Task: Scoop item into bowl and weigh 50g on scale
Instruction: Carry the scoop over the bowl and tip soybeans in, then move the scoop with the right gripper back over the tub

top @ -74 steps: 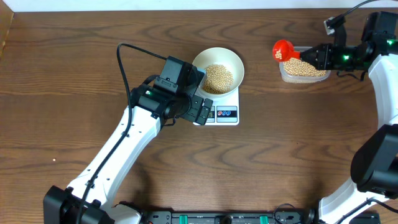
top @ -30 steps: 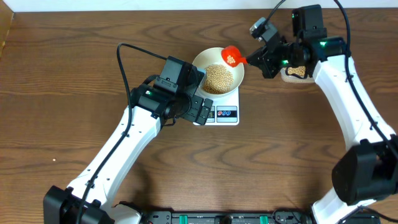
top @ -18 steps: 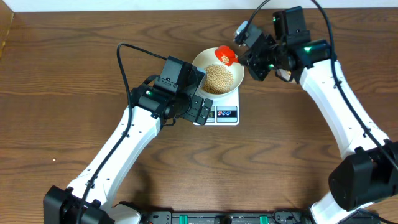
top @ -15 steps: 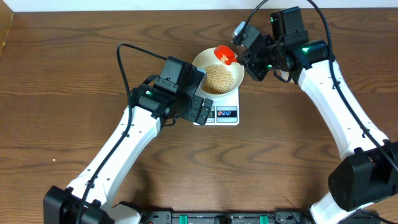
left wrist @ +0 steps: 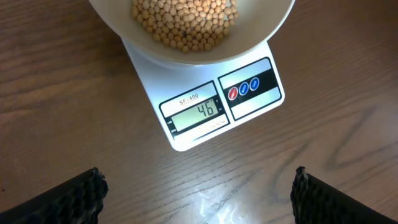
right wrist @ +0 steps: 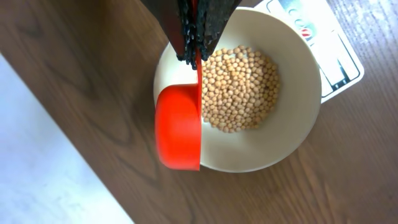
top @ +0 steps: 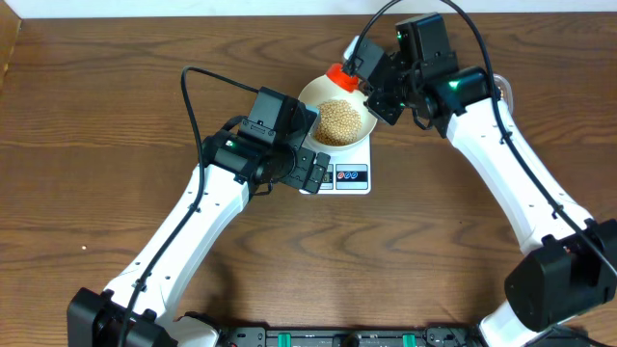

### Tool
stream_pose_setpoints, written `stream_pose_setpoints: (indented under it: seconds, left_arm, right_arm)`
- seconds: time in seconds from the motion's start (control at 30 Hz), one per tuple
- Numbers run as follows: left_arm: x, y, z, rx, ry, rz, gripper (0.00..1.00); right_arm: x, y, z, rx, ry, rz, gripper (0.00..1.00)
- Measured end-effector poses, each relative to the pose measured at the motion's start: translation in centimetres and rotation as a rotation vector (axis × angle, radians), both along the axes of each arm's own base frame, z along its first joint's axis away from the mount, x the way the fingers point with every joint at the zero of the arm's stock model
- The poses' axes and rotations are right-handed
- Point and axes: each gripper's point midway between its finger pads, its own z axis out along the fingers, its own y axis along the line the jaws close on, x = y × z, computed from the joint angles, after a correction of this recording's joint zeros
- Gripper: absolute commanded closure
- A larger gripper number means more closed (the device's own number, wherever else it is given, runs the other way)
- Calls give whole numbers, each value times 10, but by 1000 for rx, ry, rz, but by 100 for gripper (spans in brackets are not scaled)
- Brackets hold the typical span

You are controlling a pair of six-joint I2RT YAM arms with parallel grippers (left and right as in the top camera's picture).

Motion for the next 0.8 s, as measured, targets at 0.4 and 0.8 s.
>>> stream_pose_setpoints:
  seconds: [0.4,0.8]
  left_arm:
    - [0,0,0,0,0,0,4]
    - [0,0,0,0,0,0,4]
  right_arm:
    - [3,-3,14,19,-33,-36,99]
    - [20,-51,30,136,17,-268,99]
